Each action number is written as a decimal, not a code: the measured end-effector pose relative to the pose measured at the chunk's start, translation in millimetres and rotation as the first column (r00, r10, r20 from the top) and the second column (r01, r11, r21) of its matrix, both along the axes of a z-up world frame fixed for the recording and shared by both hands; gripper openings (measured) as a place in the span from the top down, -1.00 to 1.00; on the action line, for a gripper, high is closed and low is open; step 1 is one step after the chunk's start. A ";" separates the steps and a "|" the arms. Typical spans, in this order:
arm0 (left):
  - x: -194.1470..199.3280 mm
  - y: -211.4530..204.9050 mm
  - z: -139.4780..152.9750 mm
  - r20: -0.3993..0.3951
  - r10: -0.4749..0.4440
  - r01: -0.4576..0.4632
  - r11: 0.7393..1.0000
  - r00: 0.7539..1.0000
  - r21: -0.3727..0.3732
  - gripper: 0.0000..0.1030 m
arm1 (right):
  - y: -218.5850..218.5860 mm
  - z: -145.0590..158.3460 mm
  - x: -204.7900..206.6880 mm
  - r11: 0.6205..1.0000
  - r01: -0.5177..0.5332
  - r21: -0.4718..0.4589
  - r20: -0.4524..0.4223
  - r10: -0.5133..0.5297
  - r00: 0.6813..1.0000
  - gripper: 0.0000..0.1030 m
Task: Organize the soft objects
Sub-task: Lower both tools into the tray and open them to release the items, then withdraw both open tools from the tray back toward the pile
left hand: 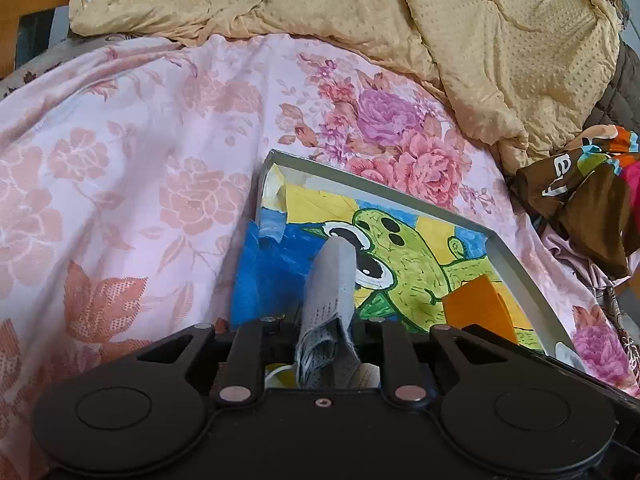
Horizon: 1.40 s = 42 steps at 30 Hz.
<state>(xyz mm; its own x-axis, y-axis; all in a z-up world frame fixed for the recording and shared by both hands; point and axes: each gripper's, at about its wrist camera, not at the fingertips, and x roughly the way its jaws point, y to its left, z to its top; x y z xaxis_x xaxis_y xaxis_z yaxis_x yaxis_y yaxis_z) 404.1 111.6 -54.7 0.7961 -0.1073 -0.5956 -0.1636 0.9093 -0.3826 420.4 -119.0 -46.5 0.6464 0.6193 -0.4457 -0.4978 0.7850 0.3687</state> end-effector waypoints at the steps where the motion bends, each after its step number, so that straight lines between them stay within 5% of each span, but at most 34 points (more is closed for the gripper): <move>1: -0.2 -0.3 0.6 -0.002 0.001 -0.001 1.000 1.000 0.004 0.48 | 0.0 0.4 -0.2 1.000 -0.002 0.000 -0.001 0.002 1.000 0.38; 13: -12.0 -1.3 10.0 0.014 0.004 -0.005 1.000 1.000 0.018 -0.06 | -6.5 4.7 -2.9 1.000 0.012 0.004 -0.023 -0.012 1.000 0.06; 20: -32.2 -7.6 30.0 0.058 0.020 -0.023 0.998 0.998 0.061 -0.47 | -17.4 22.1 -16.1 0.999 0.039 0.013 0.010 -0.039 0.999 -0.38; 32: -104.3 -17.9 78.6 0.176 0.044 -0.064 0.992 0.983 0.105 -0.78 | -42.9 71.4 -77.1 0.996 0.080 0.036 0.094 -0.083 0.992 -0.99; 42: -181.0 -46.4 103.7 0.280 0.008 -0.058 0.984 0.960 0.171 -0.97 | -54.8 96.3 -159.3 0.990 0.128 0.053 0.239 -0.137 0.961 -0.99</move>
<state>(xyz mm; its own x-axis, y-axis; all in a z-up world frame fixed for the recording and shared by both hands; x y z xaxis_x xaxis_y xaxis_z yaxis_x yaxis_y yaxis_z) 223.2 65.2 49.0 0.9335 0.0079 -0.3584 -0.1049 0.9620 -0.2520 261.1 -173.8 49.8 0.8093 0.5338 -0.2451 -0.4680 0.8382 0.2800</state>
